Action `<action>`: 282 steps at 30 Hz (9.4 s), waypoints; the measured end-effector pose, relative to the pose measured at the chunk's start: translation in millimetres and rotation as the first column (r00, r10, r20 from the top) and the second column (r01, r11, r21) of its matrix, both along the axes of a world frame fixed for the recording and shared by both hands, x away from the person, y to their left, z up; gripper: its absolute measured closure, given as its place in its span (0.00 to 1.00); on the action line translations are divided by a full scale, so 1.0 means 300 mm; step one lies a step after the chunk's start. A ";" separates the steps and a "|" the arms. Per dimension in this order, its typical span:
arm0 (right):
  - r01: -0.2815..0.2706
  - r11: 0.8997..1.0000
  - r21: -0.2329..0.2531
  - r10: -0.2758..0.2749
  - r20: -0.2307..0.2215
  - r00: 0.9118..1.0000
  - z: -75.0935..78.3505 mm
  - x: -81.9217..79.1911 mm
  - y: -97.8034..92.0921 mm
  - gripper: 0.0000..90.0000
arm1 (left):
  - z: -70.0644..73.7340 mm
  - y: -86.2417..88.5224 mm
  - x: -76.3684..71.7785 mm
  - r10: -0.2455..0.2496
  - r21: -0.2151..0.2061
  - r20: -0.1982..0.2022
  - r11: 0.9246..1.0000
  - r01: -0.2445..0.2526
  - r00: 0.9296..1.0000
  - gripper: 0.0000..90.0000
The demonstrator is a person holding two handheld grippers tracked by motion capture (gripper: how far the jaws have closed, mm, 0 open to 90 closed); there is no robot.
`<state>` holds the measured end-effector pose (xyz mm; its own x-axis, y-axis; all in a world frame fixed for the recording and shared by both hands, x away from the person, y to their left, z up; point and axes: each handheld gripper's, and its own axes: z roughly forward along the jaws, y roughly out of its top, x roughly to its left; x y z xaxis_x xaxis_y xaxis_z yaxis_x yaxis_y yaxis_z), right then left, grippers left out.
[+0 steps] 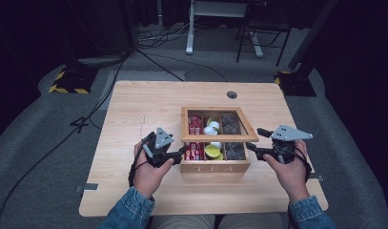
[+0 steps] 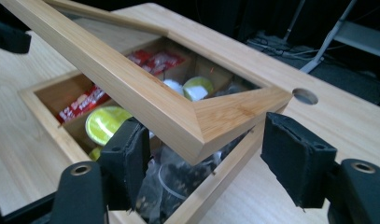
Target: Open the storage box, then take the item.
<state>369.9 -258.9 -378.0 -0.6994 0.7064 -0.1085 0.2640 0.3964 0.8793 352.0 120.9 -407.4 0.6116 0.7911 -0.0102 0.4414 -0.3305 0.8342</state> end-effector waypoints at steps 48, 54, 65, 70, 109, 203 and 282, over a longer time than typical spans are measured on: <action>-0.003 0.994 0.105 -0.005 0.082 0.997 0.278 0.356 0.053 0.49 | -0.220 0.397 -0.114 0.231 0.093 -0.084 0.970 -0.223 0.969 0.38; 0.013 0.990 0.143 -0.023 0.071 0.997 0.289 0.406 0.055 0.49 | -0.223 0.390 -0.106 0.211 0.084 -0.096 0.976 -0.203 0.973 0.38; 0.068 0.995 0.071 -0.074 0.088 0.993 0.311 0.500 0.080 0.57 | -0.231 0.371 -0.085 0.195 0.092 -0.091 0.978 -0.187 0.977 0.38; 0.075 0.994 0.078 -0.081 0.075 0.994 0.314 0.534 0.081 0.58 | -0.234 0.364 -0.077 0.188 0.095 -0.092 0.979 -0.179 0.978 0.38; 0.160 0.982 0.104 -0.155 -0.052 0.987 0.168 0.720 0.097 0.54 | -0.246 0.341 -0.065 0.158 0.112 -0.104 0.983 -0.147 0.982 0.35; -0.174 0.985 0.016 0.172 -0.254 0.952 0.031 0.273 0.473 0.55 | -0.313 0.352 -0.008 0.188 0.137 -0.186 0.977 -0.164 0.964 0.26; -0.131 0.991 -0.030 0.104 -0.441 0.891 -0.054 0.202 0.620 0.91 | -0.320 0.358 -0.011 0.175 0.123 -0.174 0.980 -0.155 0.969 0.24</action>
